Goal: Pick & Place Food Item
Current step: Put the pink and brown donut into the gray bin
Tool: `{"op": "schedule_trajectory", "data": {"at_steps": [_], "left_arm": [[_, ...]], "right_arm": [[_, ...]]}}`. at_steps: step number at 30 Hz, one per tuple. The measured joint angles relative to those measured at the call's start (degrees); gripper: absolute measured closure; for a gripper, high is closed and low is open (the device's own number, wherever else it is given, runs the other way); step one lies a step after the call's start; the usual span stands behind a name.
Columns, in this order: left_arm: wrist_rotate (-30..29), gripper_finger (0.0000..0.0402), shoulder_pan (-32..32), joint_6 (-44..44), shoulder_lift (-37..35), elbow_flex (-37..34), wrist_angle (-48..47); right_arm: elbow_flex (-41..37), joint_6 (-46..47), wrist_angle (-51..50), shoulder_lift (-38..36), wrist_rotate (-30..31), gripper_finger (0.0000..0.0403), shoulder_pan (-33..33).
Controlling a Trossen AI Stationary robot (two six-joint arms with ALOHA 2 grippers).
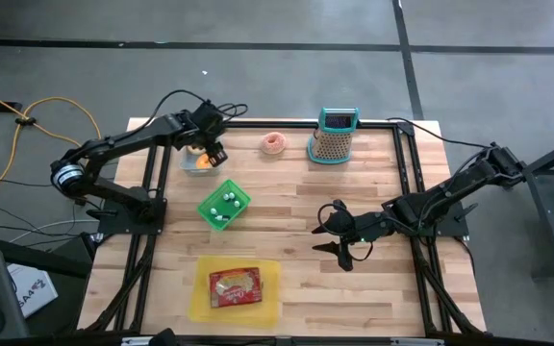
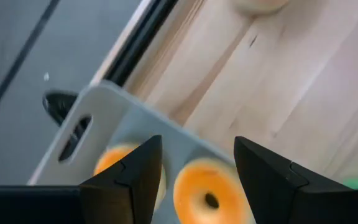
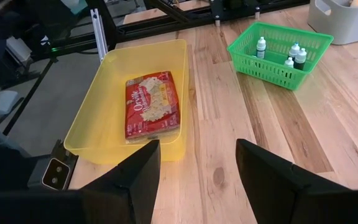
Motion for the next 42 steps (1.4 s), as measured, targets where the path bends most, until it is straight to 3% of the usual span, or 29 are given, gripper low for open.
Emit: {"op": "schedule_trajectory", "data": {"at_steps": [4, 11, 21, 29, 36, 42], "left_arm": [[1.46, 0.0211, -1.58, 1.58, 0.0, 2.73, 0.72], [10.24, 0.0211, -3.74, 2.09, 1.33, 3.28, 8.58], [10.56, 0.0211, -6.33, 9.58, 13.53, 3.26, 19.14], [11.65, 0.0211, -6.83, 10.54, 18.65, 3.32, 31.92], [12.22, 0.0211, -6.8, 8.39, 22.05, 8.45, 30.71], [12.42, 0.0211, -6.6, 8.9, 25.36, 16.26, 24.32]], "right_arm": [[0.0, 0.0, 0.0, 0.0, 0.0, 0.0205, 0.0], [-0.01, -0.02, 0.02, 0.02, 0.0, 0.0205, 0.0], [0.0, -0.02, -0.26, 0.52, 0.0, 0.0205, 0.0], [0.0, -0.02, -0.31, 0.52, 0.22, 0.0205, 0.0], [0.0, -0.28, -0.28, 0.52, 1.38, 0.0205, 0.0], [-0.02, -0.4, -0.31, 0.52, 1.64, 0.0205, 0.0]]}}
